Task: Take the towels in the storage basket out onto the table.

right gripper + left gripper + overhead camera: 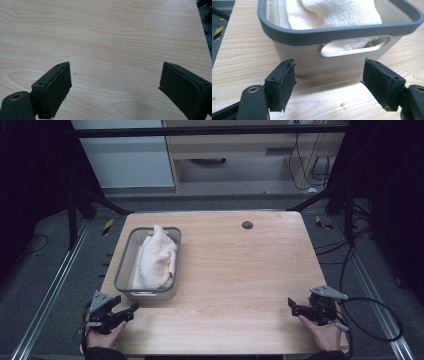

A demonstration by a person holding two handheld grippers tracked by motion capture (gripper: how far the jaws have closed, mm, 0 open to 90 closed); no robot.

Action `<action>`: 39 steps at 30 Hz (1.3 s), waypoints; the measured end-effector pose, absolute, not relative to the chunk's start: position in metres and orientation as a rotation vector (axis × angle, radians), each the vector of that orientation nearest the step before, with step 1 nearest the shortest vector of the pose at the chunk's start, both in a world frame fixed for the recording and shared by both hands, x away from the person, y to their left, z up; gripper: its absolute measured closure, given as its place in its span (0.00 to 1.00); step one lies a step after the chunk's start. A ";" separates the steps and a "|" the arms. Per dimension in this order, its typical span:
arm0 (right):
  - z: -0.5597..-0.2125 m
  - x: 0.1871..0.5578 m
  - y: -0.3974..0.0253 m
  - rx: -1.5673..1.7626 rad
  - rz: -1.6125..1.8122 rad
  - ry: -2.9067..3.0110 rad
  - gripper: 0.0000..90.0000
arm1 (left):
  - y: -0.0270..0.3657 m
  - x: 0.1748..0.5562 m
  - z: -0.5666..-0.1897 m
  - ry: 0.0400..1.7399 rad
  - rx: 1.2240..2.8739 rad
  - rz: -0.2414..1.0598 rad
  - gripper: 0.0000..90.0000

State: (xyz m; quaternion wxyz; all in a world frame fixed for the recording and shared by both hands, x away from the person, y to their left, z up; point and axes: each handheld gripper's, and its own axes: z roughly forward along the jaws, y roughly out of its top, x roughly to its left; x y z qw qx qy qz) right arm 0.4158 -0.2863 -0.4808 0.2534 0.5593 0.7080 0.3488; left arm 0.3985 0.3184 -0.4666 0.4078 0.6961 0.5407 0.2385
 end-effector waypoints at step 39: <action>-0.485 0.414 -0.277 1.464 0.933 1.976 0.16 | 0.320 0.402 -0.410 1.286 1.701 0.538 0.28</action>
